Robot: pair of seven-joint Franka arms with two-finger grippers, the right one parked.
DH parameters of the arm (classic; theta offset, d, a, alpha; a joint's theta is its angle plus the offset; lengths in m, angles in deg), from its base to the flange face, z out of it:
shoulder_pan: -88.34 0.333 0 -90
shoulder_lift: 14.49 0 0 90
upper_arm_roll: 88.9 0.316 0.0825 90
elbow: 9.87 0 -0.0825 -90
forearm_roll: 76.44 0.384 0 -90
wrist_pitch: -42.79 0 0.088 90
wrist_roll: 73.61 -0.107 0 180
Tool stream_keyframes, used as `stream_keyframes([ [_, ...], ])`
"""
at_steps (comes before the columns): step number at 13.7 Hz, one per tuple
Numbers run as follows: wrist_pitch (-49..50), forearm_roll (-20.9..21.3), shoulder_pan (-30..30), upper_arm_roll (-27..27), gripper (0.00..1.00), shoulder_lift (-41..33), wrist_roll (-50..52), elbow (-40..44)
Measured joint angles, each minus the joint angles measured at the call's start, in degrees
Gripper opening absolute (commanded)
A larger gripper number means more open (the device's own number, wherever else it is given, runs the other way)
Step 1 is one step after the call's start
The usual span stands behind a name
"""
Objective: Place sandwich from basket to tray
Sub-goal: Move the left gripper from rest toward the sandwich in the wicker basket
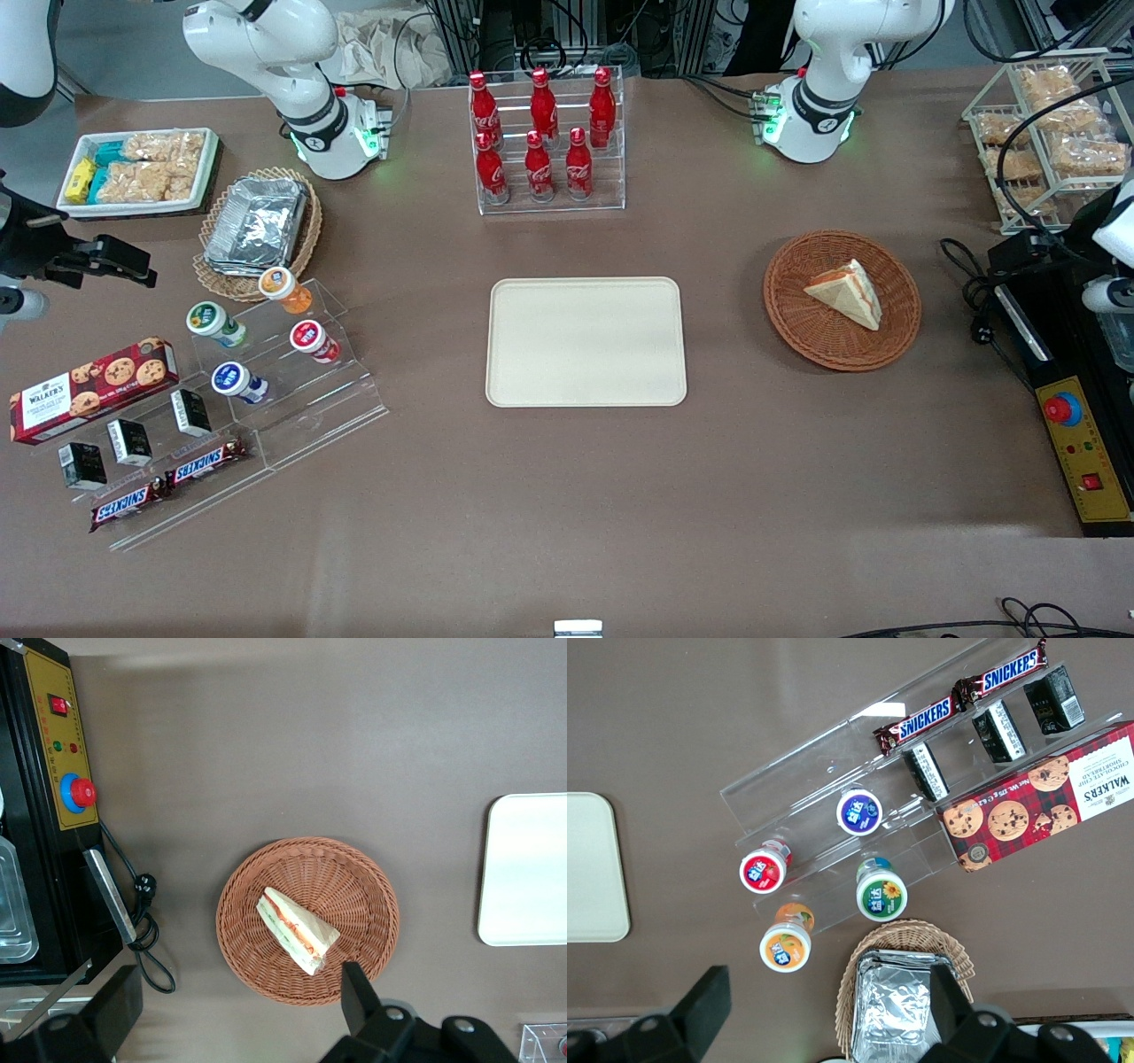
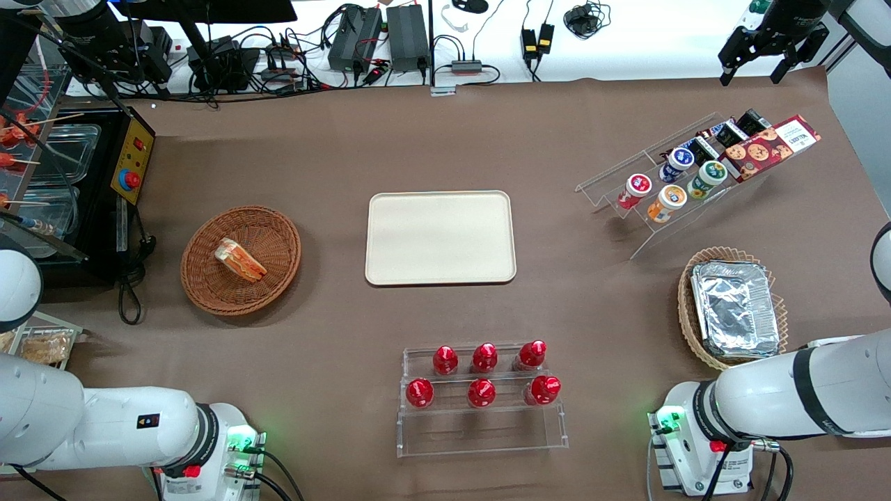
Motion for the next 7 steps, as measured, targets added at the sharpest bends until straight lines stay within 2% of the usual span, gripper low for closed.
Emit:
stream_keyframes([
  [7, 0.0, 0.0, 0.0, 0.0, 1.0, 0.4, 0.0, 0.0],
])
